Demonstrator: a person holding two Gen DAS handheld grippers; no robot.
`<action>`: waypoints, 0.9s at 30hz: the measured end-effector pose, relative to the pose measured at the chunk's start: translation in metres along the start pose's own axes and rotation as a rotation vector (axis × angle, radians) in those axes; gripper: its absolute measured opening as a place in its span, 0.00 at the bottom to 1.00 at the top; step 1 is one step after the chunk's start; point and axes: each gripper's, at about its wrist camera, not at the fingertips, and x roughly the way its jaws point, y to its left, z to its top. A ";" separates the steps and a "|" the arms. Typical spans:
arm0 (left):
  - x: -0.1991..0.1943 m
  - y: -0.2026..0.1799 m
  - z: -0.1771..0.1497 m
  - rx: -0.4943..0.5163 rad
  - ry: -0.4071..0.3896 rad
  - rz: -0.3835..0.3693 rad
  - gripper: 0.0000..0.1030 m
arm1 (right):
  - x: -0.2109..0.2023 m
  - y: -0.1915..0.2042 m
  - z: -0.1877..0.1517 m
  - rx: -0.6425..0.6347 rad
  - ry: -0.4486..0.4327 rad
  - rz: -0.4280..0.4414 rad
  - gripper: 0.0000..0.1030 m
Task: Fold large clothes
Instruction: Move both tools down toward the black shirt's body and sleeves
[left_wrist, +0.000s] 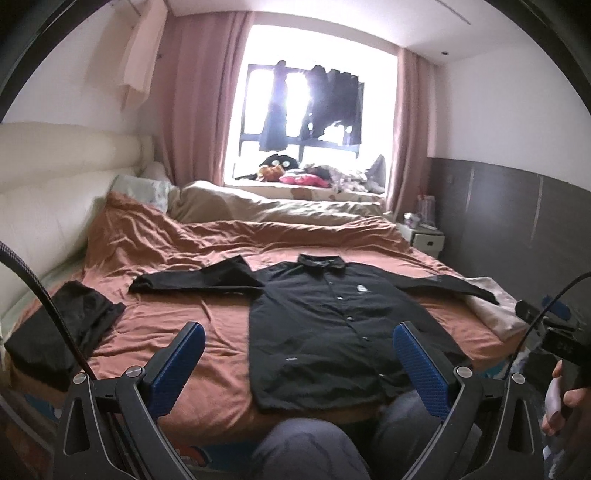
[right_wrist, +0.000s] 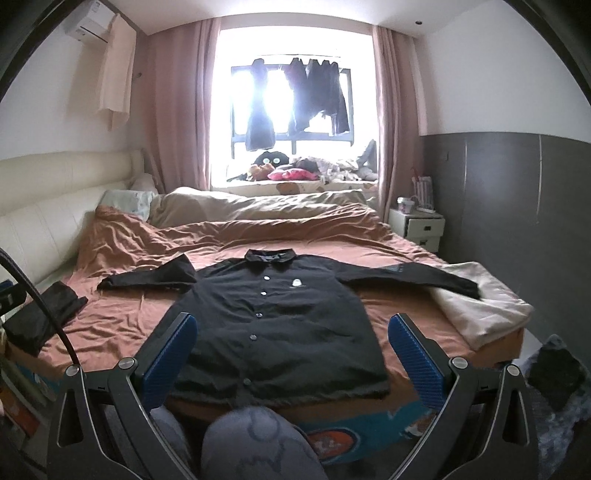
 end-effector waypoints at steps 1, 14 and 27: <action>0.009 0.006 0.002 -0.003 0.008 0.011 0.99 | 0.005 0.000 0.003 0.004 -0.001 0.004 1.00; 0.101 0.079 0.033 -0.052 0.087 0.136 0.99 | 0.109 0.023 0.036 0.030 0.053 0.066 1.00; 0.199 0.152 0.066 -0.127 0.158 0.219 0.99 | 0.225 0.037 0.077 0.103 0.161 0.148 1.00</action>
